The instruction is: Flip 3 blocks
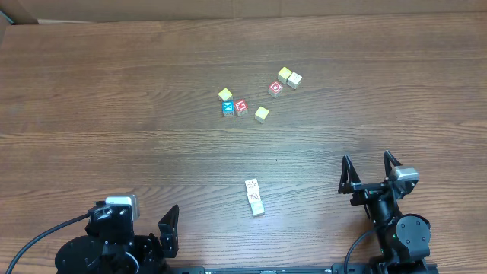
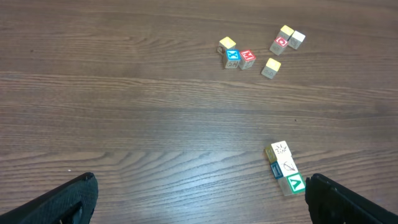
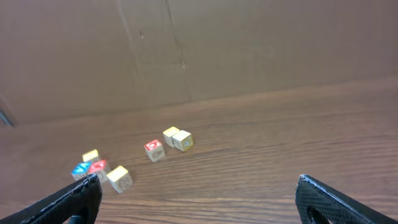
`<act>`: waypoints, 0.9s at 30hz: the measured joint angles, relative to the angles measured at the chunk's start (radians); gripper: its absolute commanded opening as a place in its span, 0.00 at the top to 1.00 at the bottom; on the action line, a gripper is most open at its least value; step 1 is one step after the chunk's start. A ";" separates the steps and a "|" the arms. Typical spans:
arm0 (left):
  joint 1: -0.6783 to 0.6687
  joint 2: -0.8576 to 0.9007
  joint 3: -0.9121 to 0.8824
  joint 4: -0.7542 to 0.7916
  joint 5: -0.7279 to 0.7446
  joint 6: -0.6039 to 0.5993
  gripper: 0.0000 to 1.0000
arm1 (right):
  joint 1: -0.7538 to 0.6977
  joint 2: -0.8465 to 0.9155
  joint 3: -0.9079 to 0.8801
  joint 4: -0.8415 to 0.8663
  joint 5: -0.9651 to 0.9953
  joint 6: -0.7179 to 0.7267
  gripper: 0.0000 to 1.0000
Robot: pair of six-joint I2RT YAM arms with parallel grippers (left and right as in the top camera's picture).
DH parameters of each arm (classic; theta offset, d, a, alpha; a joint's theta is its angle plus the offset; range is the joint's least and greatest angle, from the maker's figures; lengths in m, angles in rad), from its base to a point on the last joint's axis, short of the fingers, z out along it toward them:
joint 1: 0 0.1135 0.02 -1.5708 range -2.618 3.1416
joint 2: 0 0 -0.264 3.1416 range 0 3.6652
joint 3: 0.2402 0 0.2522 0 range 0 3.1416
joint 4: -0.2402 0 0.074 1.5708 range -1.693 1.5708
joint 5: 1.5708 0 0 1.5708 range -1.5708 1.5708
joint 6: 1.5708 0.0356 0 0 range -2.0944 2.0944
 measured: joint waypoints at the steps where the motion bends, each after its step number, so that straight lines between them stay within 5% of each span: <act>1: 0.000 0.000 0.000 0.000 0.000 0.000 0.00 | 0.000 0.000 0.000 0.000 0.000 -0.019 0.00; 27: 0.000 0.000 0.000 0.000 0.000 0.000 0.00 | 0.000 0.000 0.000 0.001 0.011 -0.204 0.00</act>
